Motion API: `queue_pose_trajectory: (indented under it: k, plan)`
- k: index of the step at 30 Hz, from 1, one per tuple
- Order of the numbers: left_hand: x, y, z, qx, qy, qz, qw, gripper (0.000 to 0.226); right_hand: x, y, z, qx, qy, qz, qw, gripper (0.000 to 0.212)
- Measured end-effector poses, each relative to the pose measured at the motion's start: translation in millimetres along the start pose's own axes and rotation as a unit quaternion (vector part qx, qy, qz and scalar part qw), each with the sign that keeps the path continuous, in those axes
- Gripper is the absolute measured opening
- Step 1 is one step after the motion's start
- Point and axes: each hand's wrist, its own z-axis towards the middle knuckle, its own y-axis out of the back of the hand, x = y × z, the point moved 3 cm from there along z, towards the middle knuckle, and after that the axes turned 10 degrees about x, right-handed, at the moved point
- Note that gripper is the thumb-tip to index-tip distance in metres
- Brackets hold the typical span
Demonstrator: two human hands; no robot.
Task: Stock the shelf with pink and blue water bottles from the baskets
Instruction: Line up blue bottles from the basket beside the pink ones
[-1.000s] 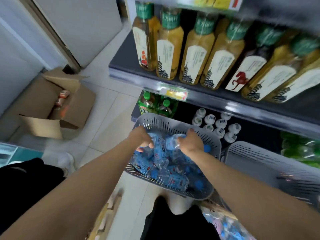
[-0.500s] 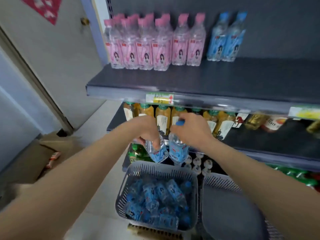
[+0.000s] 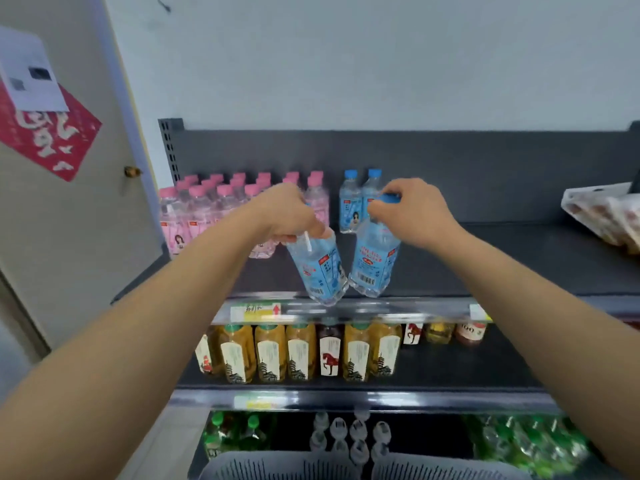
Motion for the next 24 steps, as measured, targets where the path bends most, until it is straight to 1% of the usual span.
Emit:
queue_pose_trajectory:
  k: [2,5,11,13,16,18,20,21,23,24]
  plan:
    - [-13.2,-1.5,21.1,-0.028,-0.019,-0.035,0.999,0.034,-13.1,13.7,15.3,0.005,-0.003,-0.018,1.0,0.025]
    - [-29.9,-13.3,56.7,-0.053,-0.038,-0.062,0.996,0.04,-34.2,26.3,39.0,0.02,-0.006,-0.072,0.997,0.025]
    - [-44.4,-45.9,119.0,-0.056,-0.03,-0.045,0.997,0.042,-75.0,25.3,76.5,0.091,0.011,-0.154,0.984,0.036]
    - [-46.2,-56.1,137.7,-0.058,-0.027,-0.055,0.996,0.043,-89.0,21.8,88.8,0.107,0.017,-0.141,0.984,0.036]
    - [-46.2,-64.1,160.0,-0.061,-0.035,-0.086,0.994,0.029,-109.3,15.1,106.3,0.112,0.022,-0.07,0.991,0.039]
    - [-44.0,-64.1,166.3,-0.04,-0.037,-0.115,0.992,0.038,-120.4,9.1,113.8,0.107,0.029,-0.006,0.994,0.044]
    - [-39.0,-65.2,164.5,-0.007,-0.038,-0.144,0.989,0.044,-129.6,1.1,115.1,0.105,0.032,0.057,0.992,0.055]
    - [-34.9,-67.5,161.8,0.011,-0.04,-0.15,0.988,0.047,-134.9,-4.0,114.5,0.102,0.027,0.074,0.992,0.066]
    - [-22.1,-80.8,157.1,0.053,-0.037,-0.152,0.986,0.054,-146.8,-15.4,110.6,0.105,-0.003,0.109,0.988,0.096]
    - [-14.2,-90.4,155.6,0.066,-0.028,-0.149,0.986,0.064,-152.9,-22.1,107.4,0.112,-0.021,0.131,0.985,0.107]
